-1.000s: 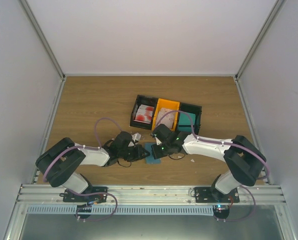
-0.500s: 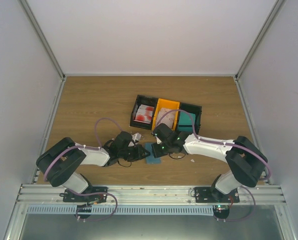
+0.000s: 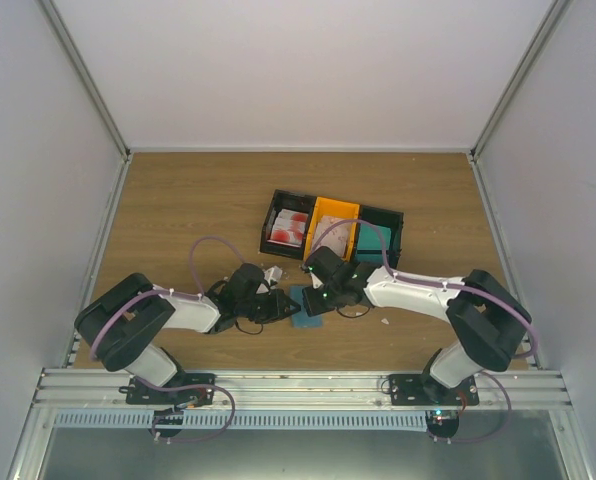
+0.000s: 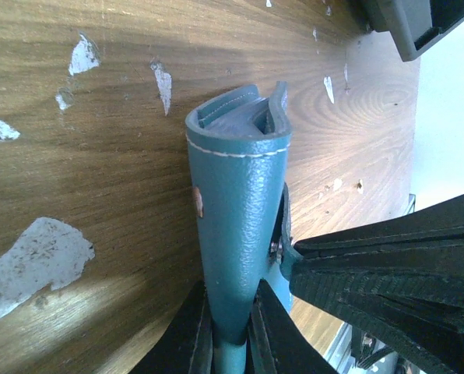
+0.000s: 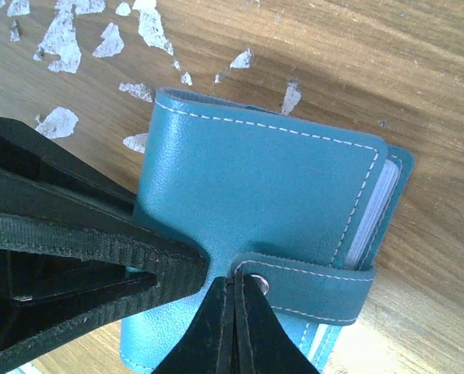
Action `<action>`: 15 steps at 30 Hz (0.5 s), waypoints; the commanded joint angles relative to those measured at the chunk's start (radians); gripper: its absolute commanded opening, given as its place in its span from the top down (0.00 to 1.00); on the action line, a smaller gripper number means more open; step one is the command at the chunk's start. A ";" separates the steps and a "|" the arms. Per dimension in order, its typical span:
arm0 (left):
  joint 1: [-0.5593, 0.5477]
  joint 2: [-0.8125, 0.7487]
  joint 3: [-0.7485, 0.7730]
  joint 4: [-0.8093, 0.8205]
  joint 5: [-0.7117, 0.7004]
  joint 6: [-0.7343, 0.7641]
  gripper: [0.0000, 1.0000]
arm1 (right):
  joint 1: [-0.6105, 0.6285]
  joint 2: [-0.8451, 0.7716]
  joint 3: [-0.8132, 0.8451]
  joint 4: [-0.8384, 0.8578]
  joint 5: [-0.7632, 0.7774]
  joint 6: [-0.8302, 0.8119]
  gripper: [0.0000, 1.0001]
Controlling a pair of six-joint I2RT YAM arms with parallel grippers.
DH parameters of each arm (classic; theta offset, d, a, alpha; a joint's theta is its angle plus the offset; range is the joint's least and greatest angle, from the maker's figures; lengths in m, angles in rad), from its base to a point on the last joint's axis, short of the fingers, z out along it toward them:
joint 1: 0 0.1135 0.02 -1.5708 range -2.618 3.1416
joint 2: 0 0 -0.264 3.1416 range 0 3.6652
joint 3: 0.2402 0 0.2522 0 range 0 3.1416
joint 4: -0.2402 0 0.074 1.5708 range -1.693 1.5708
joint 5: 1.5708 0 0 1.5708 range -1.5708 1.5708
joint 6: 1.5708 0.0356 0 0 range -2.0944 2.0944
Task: Put the credit cards into the card holder
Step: Close the card holder at the center of the board.
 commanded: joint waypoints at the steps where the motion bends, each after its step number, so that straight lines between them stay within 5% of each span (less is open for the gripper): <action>1: -0.004 0.036 -0.018 -0.026 -0.036 0.014 1.00 | 0.000 0.029 0.027 0.006 -0.032 -0.018 0.99; 15: -0.003 0.051 -0.018 -0.024 -0.041 0.020 1.00 | 0.000 0.041 0.037 0.001 -0.041 -0.030 1.00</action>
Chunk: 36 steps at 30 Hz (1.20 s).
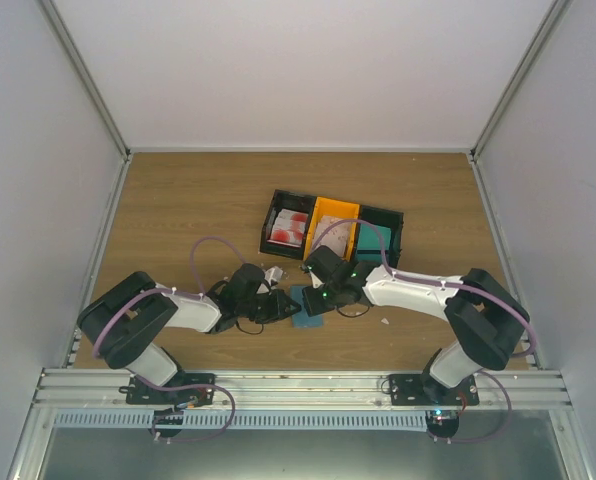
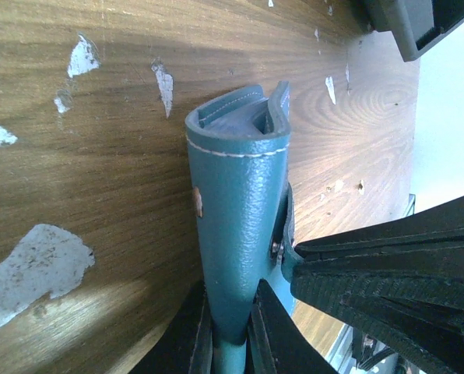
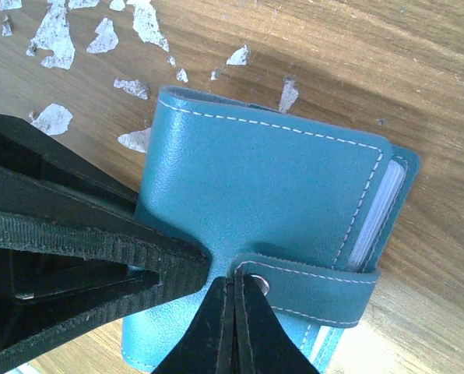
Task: Put the credit cards into the card holder
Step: Close the card holder at the center of the board.
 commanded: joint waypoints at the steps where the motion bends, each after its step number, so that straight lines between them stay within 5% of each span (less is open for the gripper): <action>1: -0.004 0.032 -0.019 -0.047 -0.044 0.021 1.00 | 0.002 0.040 0.028 0.021 -0.041 -0.025 0.99; 36: -0.003 0.053 -0.015 -0.058 -0.043 0.044 0.98 | -0.122 0.107 -0.168 0.231 -0.206 -0.010 1.00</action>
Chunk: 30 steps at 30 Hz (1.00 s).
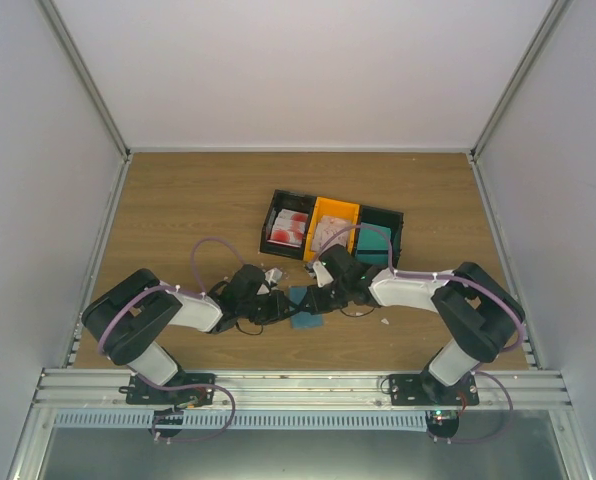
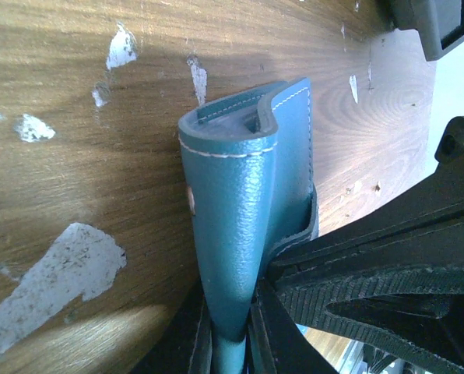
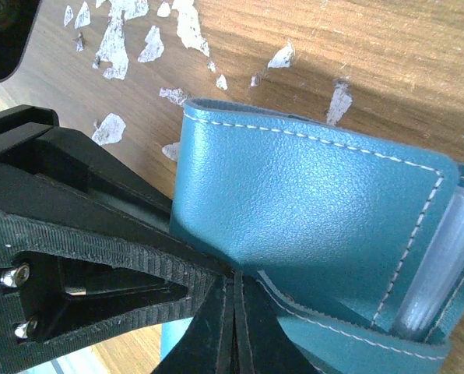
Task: Put the credit cards into the card holder
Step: Close the card holder at the center of the board.
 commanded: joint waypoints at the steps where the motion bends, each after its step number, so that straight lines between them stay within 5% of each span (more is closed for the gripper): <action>1: -0.005 0.024 -0.013 -0.061 -0.038 0.045 0.97 | -0.013 0.048 -0.015 -0.066 0.056 -0.037 1.00; 13: 0.027 -0.125 -0.015 -0.161 -0.047 0.123 0.63 | -0.063 0.004 0.050 -0.056 -0.124 -0.093 1.00; 22: 0.047 -0.085 0.014 -0.124 0.010 0.161 0.75 | -0.086 -0.007 0.061 -0.045 -0.210 -0.095 0.99; 30: 0.050 -0.060 0.022 -0.100 0.030 0.165 0.75 | -0.092 -0.021 0.090 -0.095 -0.183 -0.107 0.97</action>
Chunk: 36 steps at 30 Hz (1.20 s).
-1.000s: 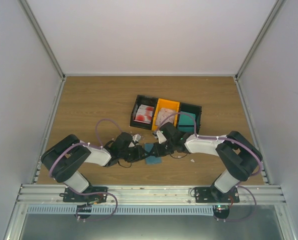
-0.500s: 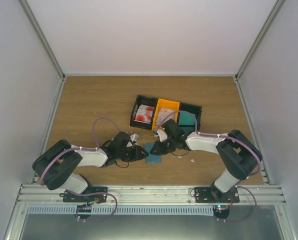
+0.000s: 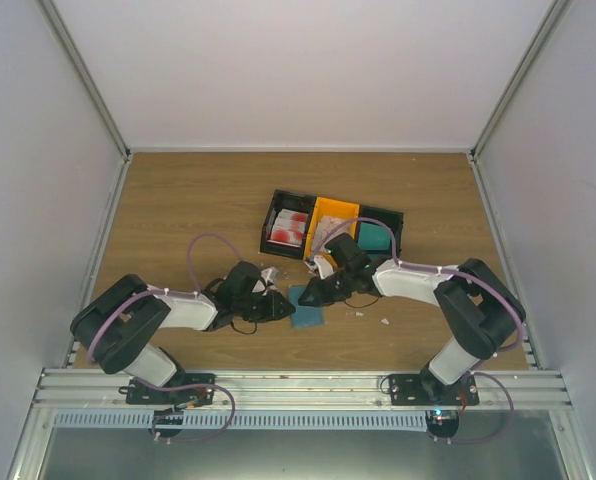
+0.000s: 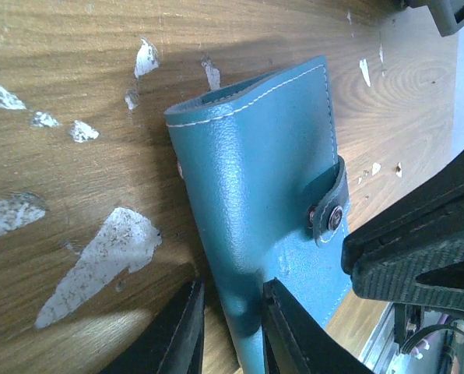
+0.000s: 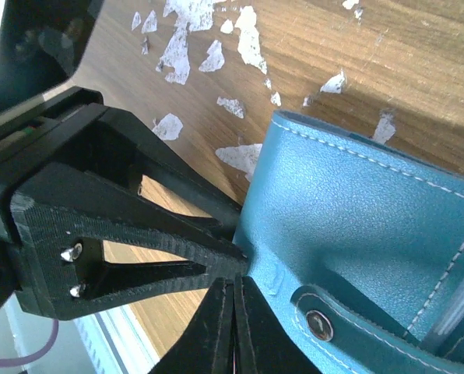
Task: Put the credit cards into the card holder
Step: Close the card holder at the center of the board.
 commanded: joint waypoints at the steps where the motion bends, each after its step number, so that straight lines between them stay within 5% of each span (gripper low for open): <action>1: 0.008 0.011 0.013 0.037 0.009 0.024 0.75 | -0.010 -0.029 0.044 -0.048 0.020 -0.025 0.95; 10: 0.009 0.024 0.029 0.018 0.009 0.034 0.75 | -0.005 -0.116 0.057 -0.204 0.305 -0.037 0.91; 36: 0.008 0.073 0.060 -0.038 -0.004 0.045 0.76 | 0.032 -0.111 0.022 -0.186 0.308 -0.013 0.88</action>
